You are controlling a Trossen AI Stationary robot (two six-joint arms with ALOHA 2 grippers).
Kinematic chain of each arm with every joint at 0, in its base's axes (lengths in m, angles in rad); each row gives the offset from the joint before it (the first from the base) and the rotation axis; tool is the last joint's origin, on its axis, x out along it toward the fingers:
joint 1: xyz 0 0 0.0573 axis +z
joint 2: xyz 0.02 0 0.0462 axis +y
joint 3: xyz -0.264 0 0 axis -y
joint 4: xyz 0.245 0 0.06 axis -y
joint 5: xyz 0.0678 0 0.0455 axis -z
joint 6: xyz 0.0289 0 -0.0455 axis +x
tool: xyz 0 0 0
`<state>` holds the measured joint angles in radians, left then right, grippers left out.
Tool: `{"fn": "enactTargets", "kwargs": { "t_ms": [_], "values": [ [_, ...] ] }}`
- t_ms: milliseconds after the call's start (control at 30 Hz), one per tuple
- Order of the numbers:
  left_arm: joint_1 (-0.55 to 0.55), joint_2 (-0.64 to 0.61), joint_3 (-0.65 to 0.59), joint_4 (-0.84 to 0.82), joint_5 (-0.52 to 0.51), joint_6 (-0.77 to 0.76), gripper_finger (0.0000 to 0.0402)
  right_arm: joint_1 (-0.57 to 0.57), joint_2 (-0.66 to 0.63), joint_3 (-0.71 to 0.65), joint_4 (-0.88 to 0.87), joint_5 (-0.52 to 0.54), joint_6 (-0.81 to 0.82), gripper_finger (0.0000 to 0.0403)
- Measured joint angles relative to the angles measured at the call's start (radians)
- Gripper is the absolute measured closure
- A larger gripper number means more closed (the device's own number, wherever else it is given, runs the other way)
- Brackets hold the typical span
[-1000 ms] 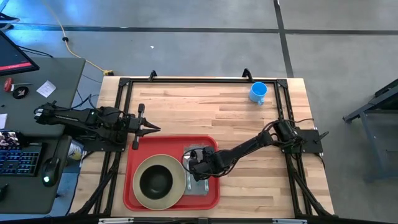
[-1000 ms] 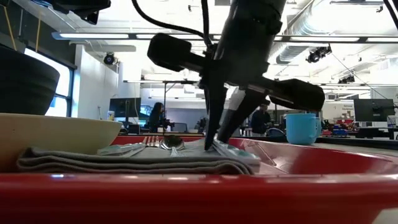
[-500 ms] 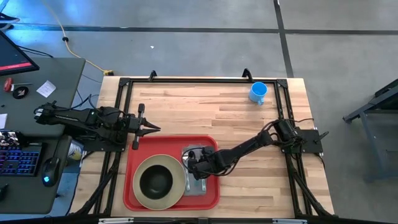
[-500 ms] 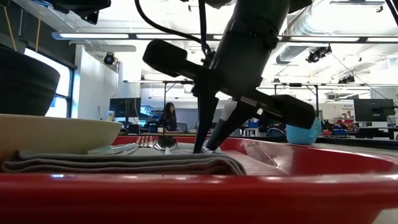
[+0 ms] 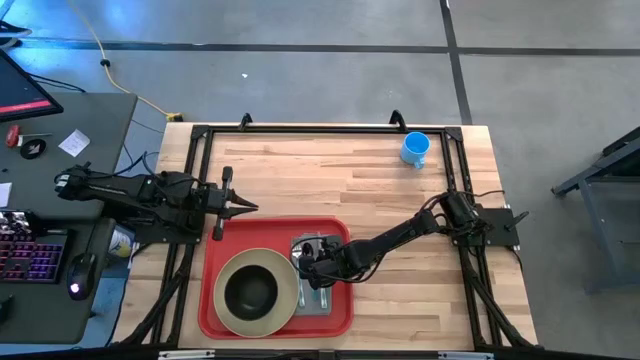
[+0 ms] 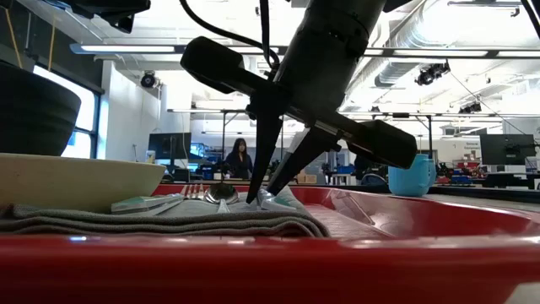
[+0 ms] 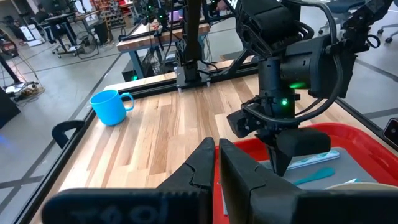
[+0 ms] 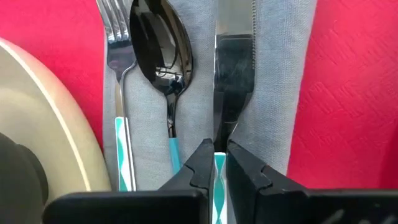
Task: Set up tray
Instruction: Put the white patterned table knife on top of the gray table napkin to the right of the blue spoon, then adjust the gray table napkin on the red serving tray
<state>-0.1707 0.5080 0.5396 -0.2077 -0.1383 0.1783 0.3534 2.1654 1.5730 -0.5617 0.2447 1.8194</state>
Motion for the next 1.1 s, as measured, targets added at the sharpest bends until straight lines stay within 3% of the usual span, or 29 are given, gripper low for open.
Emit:
{"fn": "enactTargets", "kwargs": {
  "t_ms": [300, 800, 1100],
  "values": [
    [0.0, 0.0, 0.0, 0.0, 0.0, 0.0, 0.0346, 0.0, 0.0, -0.019, 0.003, 0.012, -0.01, 0.0367],
    [0.0, 0.0, 0.0, 0.0, 0.0, 0.0, 0.0346, 0.001, -0.019, -0.018, 0.003, -0.044, -0.019, 0.0253],
    [0.0, 0.0, 0.0, 0.0, 0.0, 0.0, 0.0346, 0.017, -0.128, -0.018, -0.025, 0.026, -0.138, 0.0224]
  ]
}}
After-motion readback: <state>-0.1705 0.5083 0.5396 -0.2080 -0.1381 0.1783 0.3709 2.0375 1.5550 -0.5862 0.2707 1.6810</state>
